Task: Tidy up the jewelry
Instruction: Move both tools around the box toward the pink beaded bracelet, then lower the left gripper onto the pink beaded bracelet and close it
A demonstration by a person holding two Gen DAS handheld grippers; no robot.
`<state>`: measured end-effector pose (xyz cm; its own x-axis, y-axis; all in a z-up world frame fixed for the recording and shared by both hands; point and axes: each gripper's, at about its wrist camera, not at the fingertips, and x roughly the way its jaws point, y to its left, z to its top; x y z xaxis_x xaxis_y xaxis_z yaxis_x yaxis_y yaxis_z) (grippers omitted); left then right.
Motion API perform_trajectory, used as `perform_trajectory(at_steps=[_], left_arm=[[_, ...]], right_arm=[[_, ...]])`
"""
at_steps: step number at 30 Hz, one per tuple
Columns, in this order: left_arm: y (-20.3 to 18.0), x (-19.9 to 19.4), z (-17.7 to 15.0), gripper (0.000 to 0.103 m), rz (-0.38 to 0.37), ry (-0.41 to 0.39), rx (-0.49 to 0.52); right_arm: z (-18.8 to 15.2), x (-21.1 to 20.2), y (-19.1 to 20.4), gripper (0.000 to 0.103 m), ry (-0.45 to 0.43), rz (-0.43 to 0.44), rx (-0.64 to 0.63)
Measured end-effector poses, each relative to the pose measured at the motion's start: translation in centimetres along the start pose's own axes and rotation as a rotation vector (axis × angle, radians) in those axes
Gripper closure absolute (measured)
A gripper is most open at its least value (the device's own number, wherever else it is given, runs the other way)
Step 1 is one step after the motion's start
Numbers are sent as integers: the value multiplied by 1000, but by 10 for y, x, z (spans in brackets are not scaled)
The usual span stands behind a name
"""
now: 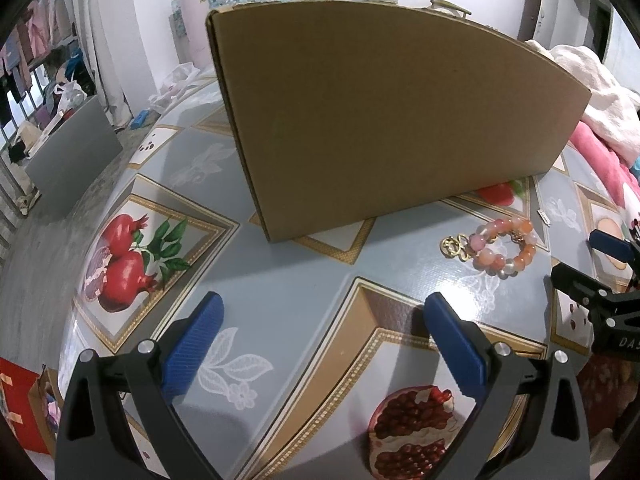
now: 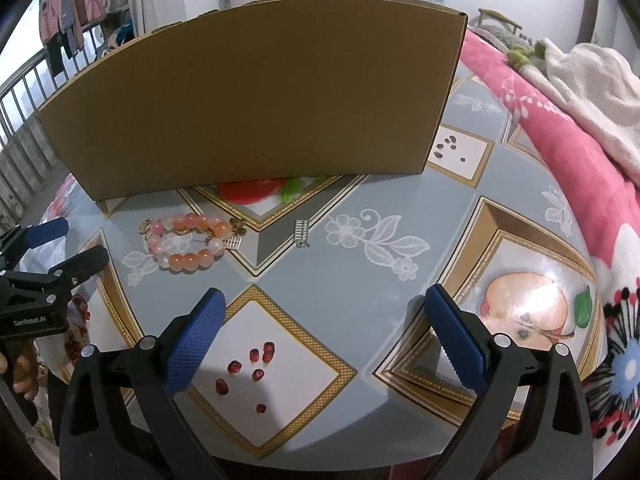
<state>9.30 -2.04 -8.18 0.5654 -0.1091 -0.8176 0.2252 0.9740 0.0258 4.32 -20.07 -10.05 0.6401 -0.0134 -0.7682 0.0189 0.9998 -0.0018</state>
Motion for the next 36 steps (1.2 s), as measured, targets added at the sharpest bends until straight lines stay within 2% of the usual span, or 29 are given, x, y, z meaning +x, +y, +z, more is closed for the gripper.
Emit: perform_trajectory(at_steps=[7,16,20,23,26,33,35,36], left_arm=[[-1,0,2,4,12,14,-14],[-6,-8,-2,5,33,-45,9],[-11,-23,-3,6,-23,-101,23],[-12,-30,-4,15,-84,-133,14],[-17,-33,-7,24,-113,-146,43],[-47,-41,-7,45,-203,-209,183],[-56,-38,-6,53,-233,-204,228],[-61,-37,-6,61,-256,-194,255]], right_arm=[[-2,-2,-6,8,-10,47,-14],[-5,-3,-16,8,-57,95,17],[-7,-6,-19,8,-66,119,14],[-8,-7,-21,8,-68,135,-2],[-11,-10,-26,10,-91,156,7],[-3,-17,-31,49,-99,301,68],[0,-16,-27,59,-88,322,75],[0,-14,-26,62,-82,320,77]])
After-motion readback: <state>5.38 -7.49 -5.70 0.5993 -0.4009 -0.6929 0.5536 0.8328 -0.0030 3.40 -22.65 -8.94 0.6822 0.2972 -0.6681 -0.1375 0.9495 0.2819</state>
